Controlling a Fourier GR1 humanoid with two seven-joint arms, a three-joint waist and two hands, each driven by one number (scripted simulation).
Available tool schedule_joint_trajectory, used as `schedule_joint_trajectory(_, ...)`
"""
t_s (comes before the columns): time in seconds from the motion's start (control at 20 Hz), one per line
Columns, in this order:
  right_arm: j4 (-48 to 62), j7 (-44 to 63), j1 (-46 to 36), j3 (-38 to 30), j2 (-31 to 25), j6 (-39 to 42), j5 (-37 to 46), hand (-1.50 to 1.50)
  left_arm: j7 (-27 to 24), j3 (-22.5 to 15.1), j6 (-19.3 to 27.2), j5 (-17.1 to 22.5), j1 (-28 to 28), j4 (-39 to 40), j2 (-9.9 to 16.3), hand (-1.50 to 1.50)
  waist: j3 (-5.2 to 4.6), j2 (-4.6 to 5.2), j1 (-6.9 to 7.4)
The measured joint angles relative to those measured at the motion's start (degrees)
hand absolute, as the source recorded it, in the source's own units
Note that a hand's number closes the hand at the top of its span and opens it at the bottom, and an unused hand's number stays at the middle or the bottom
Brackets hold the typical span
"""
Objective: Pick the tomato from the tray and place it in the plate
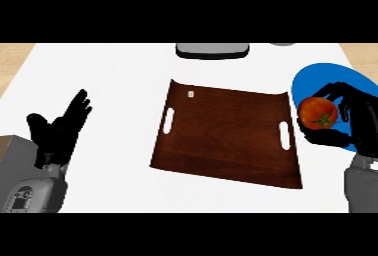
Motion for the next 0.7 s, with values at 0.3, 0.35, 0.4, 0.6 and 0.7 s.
schedule_joint_trajectory(0.3,14.5,-2.75,-7.36,-8.32,-7.92,-1.73,-4.78,1.5,0.09,-0.77,0.17,-1.05,0.1,-0.29,-1.01,0.0,0.0,0.13,0.51)
schedule_joint_trajectory(0.35,17.67,-4.15,-8.16,-9.42,-9.31,-2.53,-5.22,1.5,0.12,-0.89,0.09,-1.15,0.37,-0.71,-1.05,0.0,0.01,0.15,0.61)
schedule_joint_trajectory(0.4,21.03,-5.32,-9.26,-9.89,-10.28,-3.61,-5.29,1.5,0.35,-0.82,0.01,-1.21,0.04,-0.72,-1.02,0.0,0.01,0.17,0.65)
schedule_joint_trajectory(0.6,32.95,-11.55,-11.48,-11.94,-15.87,-6.01,-5.36,1.5,-1.3,-0.09,-0.81,-1.0,0.72,0.08,-0.8,0.0,0.02,0.28,0.91)
schedule_joint_trajectory(0.7,39.46,-13.58,-13.09,-12.15,-18.33,-6.58,-4.52,1.5,-0.38,-0.35,-0.71,-1.12,-0.03,-0.13,-1.04,0.0,0.06,0.38,1.14)
